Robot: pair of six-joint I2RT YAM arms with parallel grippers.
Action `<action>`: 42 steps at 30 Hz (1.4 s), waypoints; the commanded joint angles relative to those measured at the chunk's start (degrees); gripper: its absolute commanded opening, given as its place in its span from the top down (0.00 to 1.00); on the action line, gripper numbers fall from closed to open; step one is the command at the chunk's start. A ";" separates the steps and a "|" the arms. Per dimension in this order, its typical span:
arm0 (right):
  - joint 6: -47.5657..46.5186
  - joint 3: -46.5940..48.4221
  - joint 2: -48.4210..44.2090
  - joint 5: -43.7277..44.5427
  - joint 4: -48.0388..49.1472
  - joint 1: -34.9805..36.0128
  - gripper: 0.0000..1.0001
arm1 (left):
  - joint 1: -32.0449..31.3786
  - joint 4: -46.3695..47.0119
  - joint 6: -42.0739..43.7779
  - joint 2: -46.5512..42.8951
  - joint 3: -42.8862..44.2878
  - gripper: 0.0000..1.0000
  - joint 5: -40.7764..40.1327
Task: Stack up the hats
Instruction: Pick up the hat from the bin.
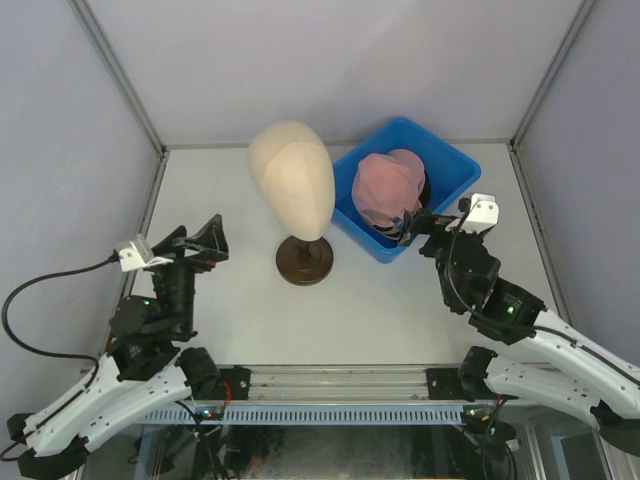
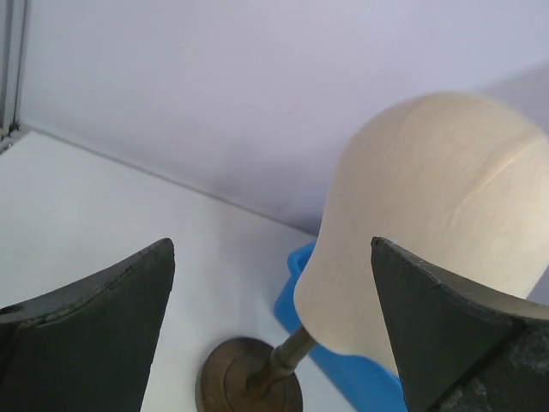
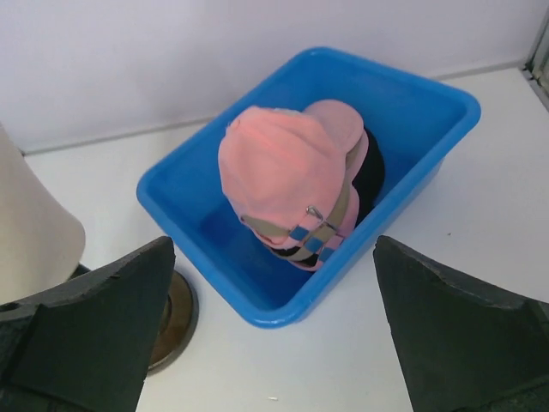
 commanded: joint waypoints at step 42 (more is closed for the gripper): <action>-3.75 43.94 59.83 -26.76 -3.68 -24.63 0.14 | -0.53 1.85 2.49 -1.93 -0.49 0.00 23.51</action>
